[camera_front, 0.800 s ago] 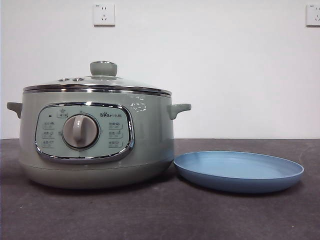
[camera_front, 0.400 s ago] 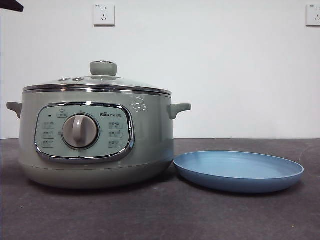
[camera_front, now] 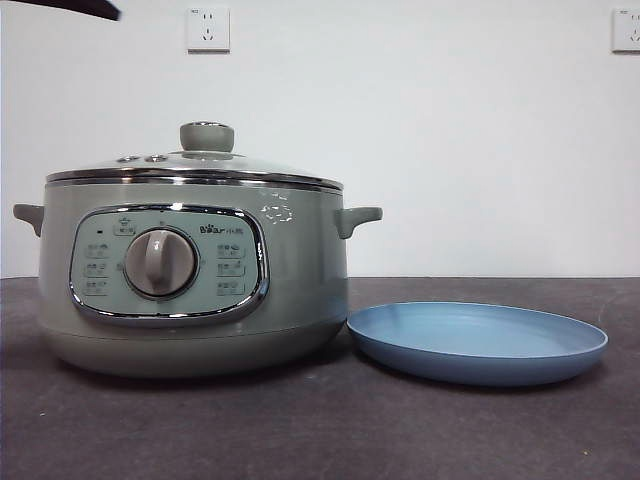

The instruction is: Take the pumpkin out from the steamer,put the pumpkin in the blue plate,close the lid

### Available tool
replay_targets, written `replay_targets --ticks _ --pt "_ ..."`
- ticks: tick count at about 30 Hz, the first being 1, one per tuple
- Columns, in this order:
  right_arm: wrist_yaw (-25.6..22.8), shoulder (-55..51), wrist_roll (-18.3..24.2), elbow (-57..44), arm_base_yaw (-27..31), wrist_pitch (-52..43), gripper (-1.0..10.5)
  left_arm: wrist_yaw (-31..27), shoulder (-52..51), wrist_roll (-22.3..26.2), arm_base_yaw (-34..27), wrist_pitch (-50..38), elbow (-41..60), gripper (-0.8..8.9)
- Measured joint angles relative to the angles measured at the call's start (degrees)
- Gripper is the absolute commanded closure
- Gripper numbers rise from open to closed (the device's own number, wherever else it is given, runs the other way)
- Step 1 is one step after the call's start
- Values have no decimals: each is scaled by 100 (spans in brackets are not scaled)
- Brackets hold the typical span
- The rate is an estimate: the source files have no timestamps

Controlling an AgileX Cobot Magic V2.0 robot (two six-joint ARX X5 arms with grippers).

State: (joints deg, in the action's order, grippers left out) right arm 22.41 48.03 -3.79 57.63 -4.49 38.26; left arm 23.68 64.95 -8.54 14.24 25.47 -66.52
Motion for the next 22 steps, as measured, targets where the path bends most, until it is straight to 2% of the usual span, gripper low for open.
replay_targets --ticks 5,8,17,22 --pt "0 0 0 0 0 120 505 -802 789 367 570 557 -726 410" --pt "0 0 0 0 0 125 505 -1097 1187 531 813 603 -850 410" --pt "-2 0 -2 0 0 138 505 -1578 1943 669 1080 872 -850 410" --pt "-2 0 0 0 0 142 505 -1606 2033 761 1086 970 -850 410"
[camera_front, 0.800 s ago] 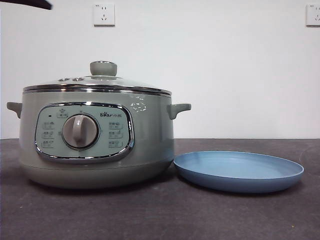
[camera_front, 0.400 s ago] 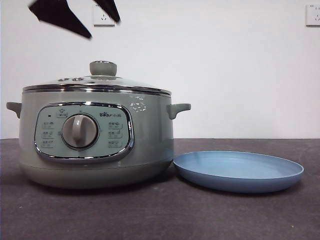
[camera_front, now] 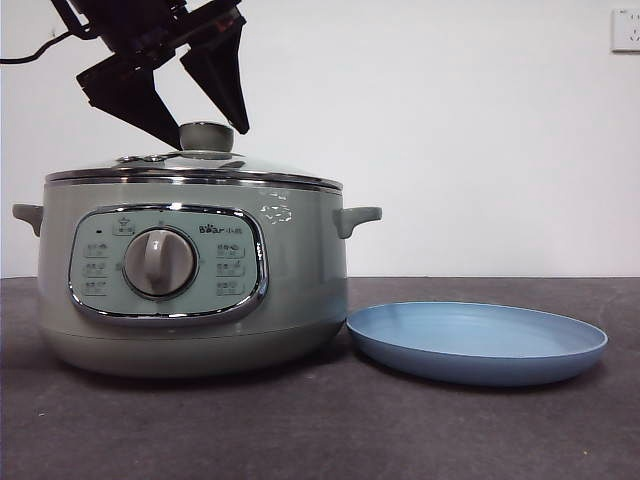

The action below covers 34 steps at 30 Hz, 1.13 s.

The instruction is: Take the pumpkin out from the steamer,put the pumpkin in the blue plate,close the lid

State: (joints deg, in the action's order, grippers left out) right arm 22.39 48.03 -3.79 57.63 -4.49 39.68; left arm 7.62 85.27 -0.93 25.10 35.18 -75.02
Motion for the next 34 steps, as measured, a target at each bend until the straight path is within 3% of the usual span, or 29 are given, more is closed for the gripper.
replay_targets --ticks 6,13,27,34 --pt "0 0 0 0 0 0 505 0 -2 68 0 2 0 439" --pt "0 0 -2 0 0 2 506 0 -2 330 -2 120 0 823" --pt "22 2 -4 0 0 -20 509 -245 -94 437 2 98 9 822" --pt "1108 308 -354 2 -210 -780 509 -748 -1062 444 -9 280 31 822"
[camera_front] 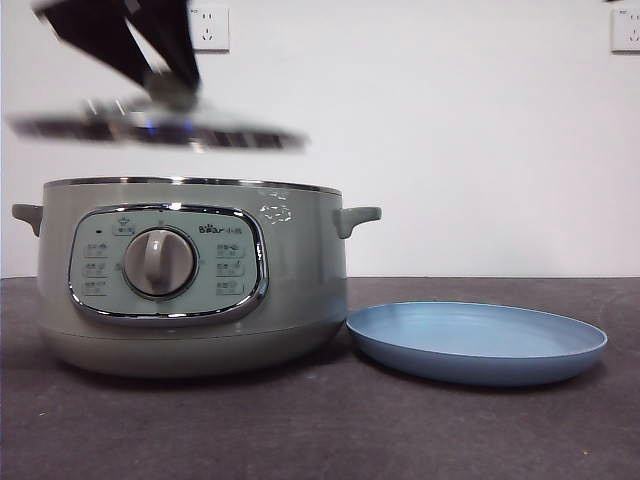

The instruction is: Take the pumpkin out from the steamer,put the pumpkin in the blue plate,close the lid

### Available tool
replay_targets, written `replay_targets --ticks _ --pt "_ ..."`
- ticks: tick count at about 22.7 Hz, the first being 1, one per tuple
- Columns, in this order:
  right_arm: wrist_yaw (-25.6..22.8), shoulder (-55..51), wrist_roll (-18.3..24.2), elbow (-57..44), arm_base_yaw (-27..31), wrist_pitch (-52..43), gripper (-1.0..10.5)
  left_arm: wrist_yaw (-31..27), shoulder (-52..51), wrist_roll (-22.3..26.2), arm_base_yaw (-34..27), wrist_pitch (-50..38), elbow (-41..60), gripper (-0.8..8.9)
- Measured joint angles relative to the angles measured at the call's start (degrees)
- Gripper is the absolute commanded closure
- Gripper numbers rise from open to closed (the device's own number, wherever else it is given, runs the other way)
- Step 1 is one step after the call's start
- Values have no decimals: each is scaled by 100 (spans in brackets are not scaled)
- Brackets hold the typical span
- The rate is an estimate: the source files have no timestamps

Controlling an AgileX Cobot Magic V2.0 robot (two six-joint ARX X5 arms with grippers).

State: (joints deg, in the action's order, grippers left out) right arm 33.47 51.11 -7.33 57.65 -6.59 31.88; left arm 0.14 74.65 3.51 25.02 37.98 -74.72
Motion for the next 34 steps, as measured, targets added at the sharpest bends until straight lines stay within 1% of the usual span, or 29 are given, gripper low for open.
replay_targets --ticks 2,4,8,12,16,19,21,25,28,30,34 --pt "107 170 -96 0 -155 -192 509 -153 -348 2 0 37 0 822" --pt "105 365 -184 0 -382 -378 509 -365 -669 2 2 116 0 822" --pt "59 898 -254 31 -1088 -728 508 -907 -1257 4 7 535 0 822" --pt "-254 1613 -256 304 -1768 -741 503 -1412 -1714 9 7 1027 0 822" --pt "-599 2505 -186 927 -2415 -555 477 -2004 -2103 11 7 1486 0 822" --pt "-940 3191 39 1639 -2782 -70 371 -2490 -2295 11 7 1773 0 822" --pt "-1250 3641 223 2214 -3001 363 348 -2761 -2398 13 7 1906 0 822" --pt "-2234 5088 914 4297 -3475 1952 346 -3405 -2557 13 7 2159 0 822" --pt "-2833 6019 1200 5661 -3751 2865 347 -3519 -2566 15 7 2328 0 822" --pt "-3182 6509 1362 6201 -3919 3003 347 -3517 -2566 15 7 2330 4 822" --pt "-3316 7154 1611 6367 -4116 2822 348 -3517 -2566 15 7 2330 4 822"
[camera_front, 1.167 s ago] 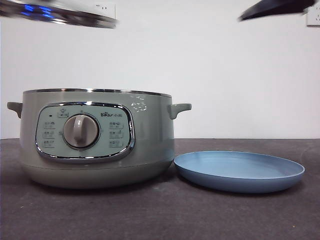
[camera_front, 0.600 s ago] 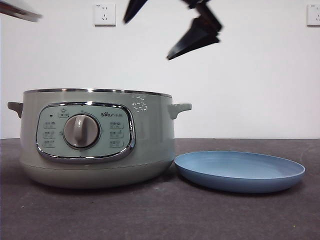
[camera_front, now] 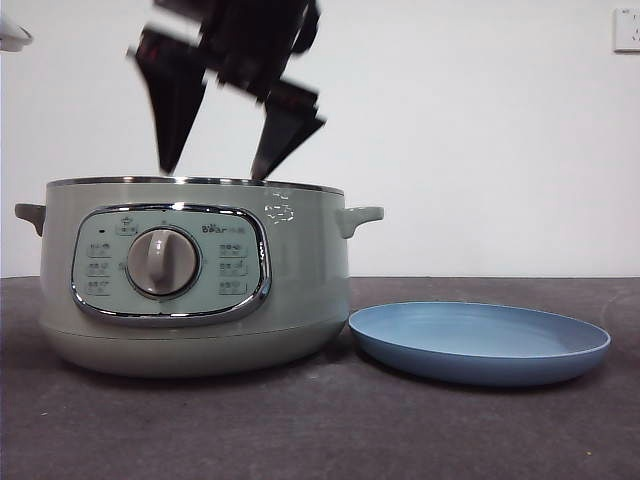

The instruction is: Take the pumpkin out from the steamer,put the pumpkin in the blue plate,close the lid

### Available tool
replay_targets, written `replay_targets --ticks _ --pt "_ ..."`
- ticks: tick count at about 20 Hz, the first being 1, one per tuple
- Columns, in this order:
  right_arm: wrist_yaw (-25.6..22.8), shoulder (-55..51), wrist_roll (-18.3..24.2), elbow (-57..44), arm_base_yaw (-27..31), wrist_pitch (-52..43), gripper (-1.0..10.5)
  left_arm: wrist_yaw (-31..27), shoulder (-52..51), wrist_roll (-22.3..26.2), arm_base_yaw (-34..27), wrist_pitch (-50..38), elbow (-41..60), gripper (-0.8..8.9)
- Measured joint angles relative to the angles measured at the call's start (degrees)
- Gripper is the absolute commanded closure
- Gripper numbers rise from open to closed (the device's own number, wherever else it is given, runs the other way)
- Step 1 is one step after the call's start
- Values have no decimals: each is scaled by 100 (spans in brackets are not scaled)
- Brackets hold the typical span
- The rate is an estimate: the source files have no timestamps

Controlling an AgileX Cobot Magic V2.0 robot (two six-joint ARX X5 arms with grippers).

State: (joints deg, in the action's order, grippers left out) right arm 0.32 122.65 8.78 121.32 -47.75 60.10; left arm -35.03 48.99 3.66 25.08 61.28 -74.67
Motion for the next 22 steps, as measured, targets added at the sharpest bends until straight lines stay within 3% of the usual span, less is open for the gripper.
replay_targets --ticks 8,9,10,11,17,22 --pt "2 890 136 2 -15 -291 360 4 0 0 0 85 0 823" --pt "15 951 136 2 -11 -313 498 4 0 0 0 87 0 822" --pt "22 949 133 2 -22 -367 774 4 0 0 0 90 0 822" --pt "55 949 133 4 -42 -461 970 7 0 0 0 90 0 822" --pt "63 717 133 48 -61 -184 954 11 0 0 0 127 0 822" --pt "96 -848 129 81 413 809 954 330 24 0 0 13 0 822"
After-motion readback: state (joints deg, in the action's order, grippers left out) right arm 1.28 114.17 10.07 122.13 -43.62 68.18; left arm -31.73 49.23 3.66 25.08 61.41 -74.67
